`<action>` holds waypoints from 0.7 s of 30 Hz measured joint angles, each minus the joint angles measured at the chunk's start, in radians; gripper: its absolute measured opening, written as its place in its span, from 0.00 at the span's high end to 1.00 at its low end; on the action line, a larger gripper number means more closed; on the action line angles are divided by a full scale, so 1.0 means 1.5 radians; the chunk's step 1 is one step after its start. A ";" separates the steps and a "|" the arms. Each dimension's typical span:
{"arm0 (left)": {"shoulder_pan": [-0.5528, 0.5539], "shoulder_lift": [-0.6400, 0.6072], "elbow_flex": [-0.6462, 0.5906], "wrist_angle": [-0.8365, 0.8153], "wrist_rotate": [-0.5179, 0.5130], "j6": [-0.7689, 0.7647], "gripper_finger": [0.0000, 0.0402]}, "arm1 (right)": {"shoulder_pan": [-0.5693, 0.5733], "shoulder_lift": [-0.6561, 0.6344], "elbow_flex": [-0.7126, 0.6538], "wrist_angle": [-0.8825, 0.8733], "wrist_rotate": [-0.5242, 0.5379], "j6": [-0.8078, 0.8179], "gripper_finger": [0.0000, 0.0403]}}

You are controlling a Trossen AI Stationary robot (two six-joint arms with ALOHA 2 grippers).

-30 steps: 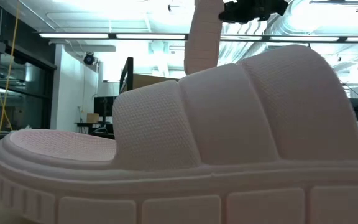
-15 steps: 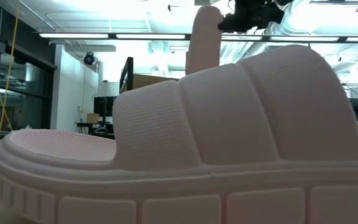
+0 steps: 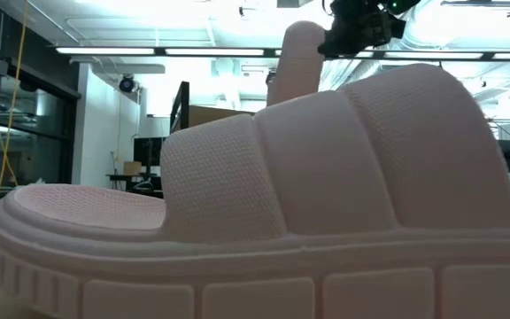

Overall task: Pick and place slides into the shelf
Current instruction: Put the pink slide on the shelf

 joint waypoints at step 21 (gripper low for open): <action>0.000 0.000 0.000 0.017 0.006 -0.001 0.61 | 0.000 0.001 0.000 -0.151 0.051 -0.037 0.87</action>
